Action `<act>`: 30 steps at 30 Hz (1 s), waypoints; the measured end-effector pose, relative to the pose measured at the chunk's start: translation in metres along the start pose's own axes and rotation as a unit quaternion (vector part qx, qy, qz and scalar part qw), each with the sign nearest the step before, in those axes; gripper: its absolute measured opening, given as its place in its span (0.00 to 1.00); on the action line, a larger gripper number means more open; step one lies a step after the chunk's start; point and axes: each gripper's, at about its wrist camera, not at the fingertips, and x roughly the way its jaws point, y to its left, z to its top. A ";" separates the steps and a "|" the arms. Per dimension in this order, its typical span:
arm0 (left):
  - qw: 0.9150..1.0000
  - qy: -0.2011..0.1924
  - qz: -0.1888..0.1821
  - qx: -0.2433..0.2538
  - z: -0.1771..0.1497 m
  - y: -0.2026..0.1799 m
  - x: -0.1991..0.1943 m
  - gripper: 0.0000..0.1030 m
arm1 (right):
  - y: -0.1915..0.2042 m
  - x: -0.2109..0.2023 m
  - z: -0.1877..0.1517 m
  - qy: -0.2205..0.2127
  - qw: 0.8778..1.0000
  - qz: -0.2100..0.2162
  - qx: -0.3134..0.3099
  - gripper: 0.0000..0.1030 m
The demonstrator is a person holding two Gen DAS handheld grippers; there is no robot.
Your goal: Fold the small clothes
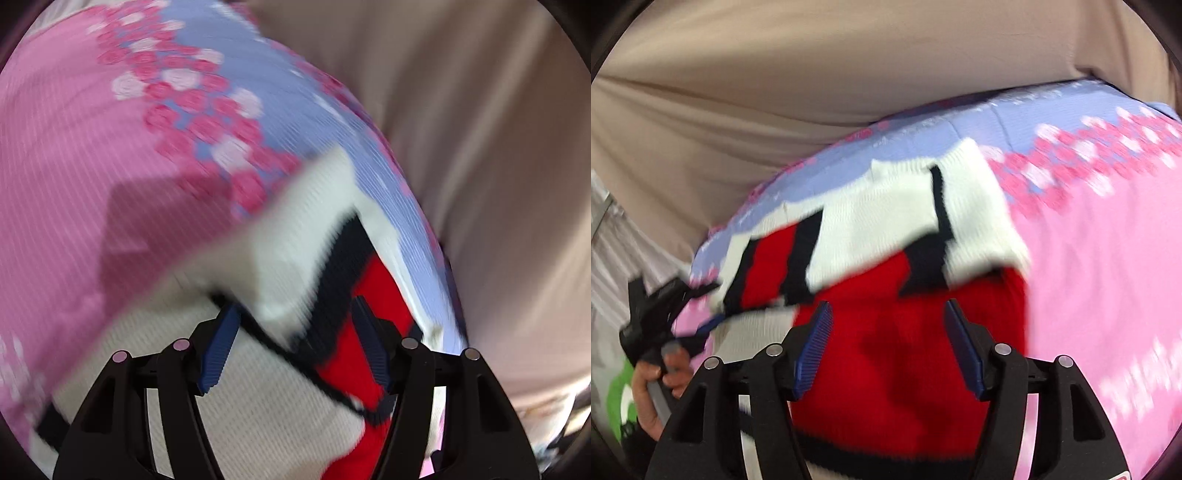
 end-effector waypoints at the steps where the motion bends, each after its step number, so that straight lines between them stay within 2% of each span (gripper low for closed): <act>1: 1.000 0.008 -0.002 -0.014 0.010 0.006 0.007 0.58 | 0.000 0.010 0.008 -0.001 1.000 -0.004 0.008 0.60; 4: 0.997 0.038 -0.025 -0.062 0.020 0.018 0.022 0.49 | -0.010 0.054 0.031 0.021 0.998 -0.024 0.053 0.60; 5: 0.996 0.045 -0.029 -0.071 0.017 0.023 0.028 0.43 | -0.012 0.062 0.033 0.026 0.997 -0.030 0.065 0.60; 6: 0.995 0.050 -0.031 -0.077 0.019 0.023 0.034 0.29 | -0.013 0.070 0.034 0.029 0.996 -0.036 0.076 0.60; 7: 0.995 0.053 -0.037 -0.077 0.022 0.023 0.038 0.21 | -0.012 0.075 0.035 0.028 0.996 -0.040 0.079 0.58; 8: 0.995 0.055 -0.041 -0.076 0.024 0.027 0.036 0.10 | -0.007 0.078 0.035 0.021 0.996 -0.041 0.075 0.48; 9: 0.995 0.051 -0.047 -0.075 0.026 0.028 0.022 0.09 | -0.002 0.080 0.036 0.019 0.997 -0.039 0.070 0.24; 10: 0.995 0.040 -0.055 -0.071 0.025 0.021 0.015 0.08 | 0.003 0.083 0.037 0.025 0.997 -0.031 0.066 0.08; 11: 0.996 0.020 -0.069 -0.062 0.027 0.012 0.003 0.08 | 0.011 0.082 0.042 0.026 0.997 -0.025 0.062 0.07; 12: 0.996 -0.009 -0.082 -0.043 0.033 -0.001 -0.012 0.08 | 0.021 0.072 0.048 0.007 0.998 -0.012 0.053 0.07; 14: 0.993 -0.047 -0.103 -0.023 0.037 -0.004 -0.039 0.08 | 0.043 0.038 0.067 -0.050 0.998 0.036 0.030 0.06; 16: 0.993 -0.064 -0.100 -0.019 0.041 -0.004 -0.040 0.08 | 0.059 -0.002 0.083 -0.107 0.991 0.077 0.013 0.06; 18: 0.996 -0.056 -0.068 0.006 0.040 0.003 -0.014 0.08 | 0.057 -0.029 0.087 -0.148 0.985 0.085 0.001 0.06; 19: 0.998 -0.040 -0.042 0.015 0.036 0.012 -0.002 0.08 | 0.048 -0.026 0.084 -0.140 0.987 0.079 0.003 0.05; 21: 1.000 -0.002 -0.005 -0.005 0.024 0.034 0.024 0.08 | 0.019 0.024 0.067 -0.063 0.997 0.028 0.018 0.05; 23: 1.000 -0.003 -0.016 -0.016 0.020 0.041 0.032 0.08 | -0.007 0.069 0.046 0.013 0.999 -0.014 0.038 0.05; 27: 1.000 0.007 -0.012 -0.003 0.023 0.034 0.036 0.11 | -0.018 0.072 0.032 0.002 0.998 0.005 0.060 0.06; 29: 1.000 0.019 -0.015 0.007 0.023 0.029 0.032 0.13 | -0.016 0.083 0.030 0.037 0.998 -0.014 0.041 0.07; 30: 0.999 0.026 -0.018 0.014 0.021 0.028 0.022 0.18 | -0.014 0.073 0.030 0.034 0.999 -0.014 0.040 0.10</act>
